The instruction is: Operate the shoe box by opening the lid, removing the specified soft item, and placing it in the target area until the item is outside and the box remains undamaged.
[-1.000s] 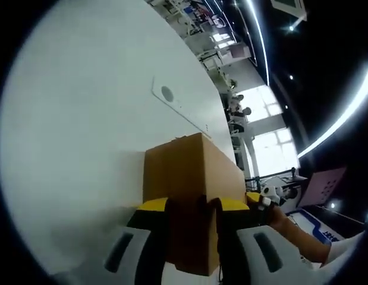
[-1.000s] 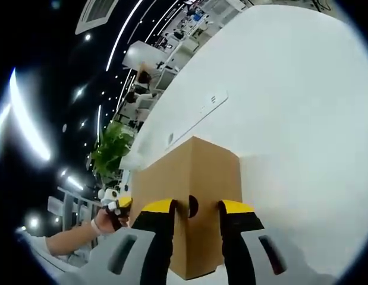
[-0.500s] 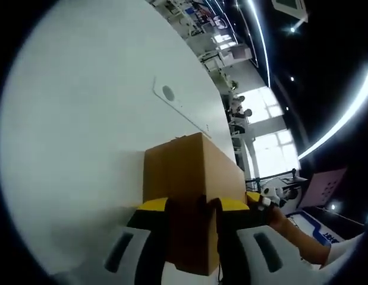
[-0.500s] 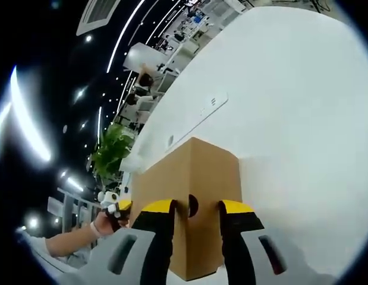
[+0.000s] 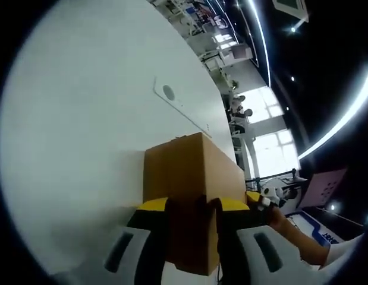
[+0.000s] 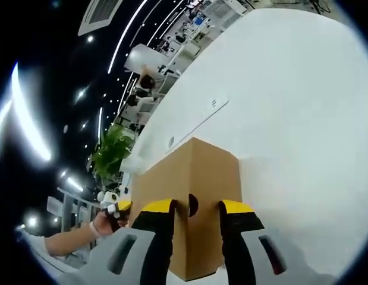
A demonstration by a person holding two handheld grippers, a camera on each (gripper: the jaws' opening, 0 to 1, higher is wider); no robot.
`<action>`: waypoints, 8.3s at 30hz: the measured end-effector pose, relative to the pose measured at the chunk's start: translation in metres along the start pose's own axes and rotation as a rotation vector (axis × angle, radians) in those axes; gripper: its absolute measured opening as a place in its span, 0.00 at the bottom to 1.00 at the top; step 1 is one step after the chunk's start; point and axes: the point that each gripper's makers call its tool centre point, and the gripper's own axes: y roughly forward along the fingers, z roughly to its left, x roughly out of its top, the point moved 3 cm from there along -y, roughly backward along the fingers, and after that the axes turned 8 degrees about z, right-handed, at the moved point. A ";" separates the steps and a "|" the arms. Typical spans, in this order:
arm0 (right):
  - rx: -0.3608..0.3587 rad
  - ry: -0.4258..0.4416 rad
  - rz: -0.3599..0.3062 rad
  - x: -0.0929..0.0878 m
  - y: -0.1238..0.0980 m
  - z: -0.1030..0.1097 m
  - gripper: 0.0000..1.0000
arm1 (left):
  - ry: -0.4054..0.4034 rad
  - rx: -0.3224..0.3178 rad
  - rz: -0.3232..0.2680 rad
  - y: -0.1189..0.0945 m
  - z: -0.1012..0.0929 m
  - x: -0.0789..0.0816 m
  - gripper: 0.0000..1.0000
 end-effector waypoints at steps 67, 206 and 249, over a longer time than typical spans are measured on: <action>-0.033 -0.014 -0.009 0.002 0.000 0.000 0.48 | 0.009 -0.006 0.011 0.000 0.000 -0.002 0.30; -0.946 -1.878 0.136 -0.066 0.040 0.041 0.75 | -0.006 -0.039 0.019 -0.002 0.003 -0.002 0.31; -0.923 -2.005 0.180 -0.074 0.048 0.034 0.45 | -0.009 -0.047 0.015 -0.001 0.004 -0.002 0.31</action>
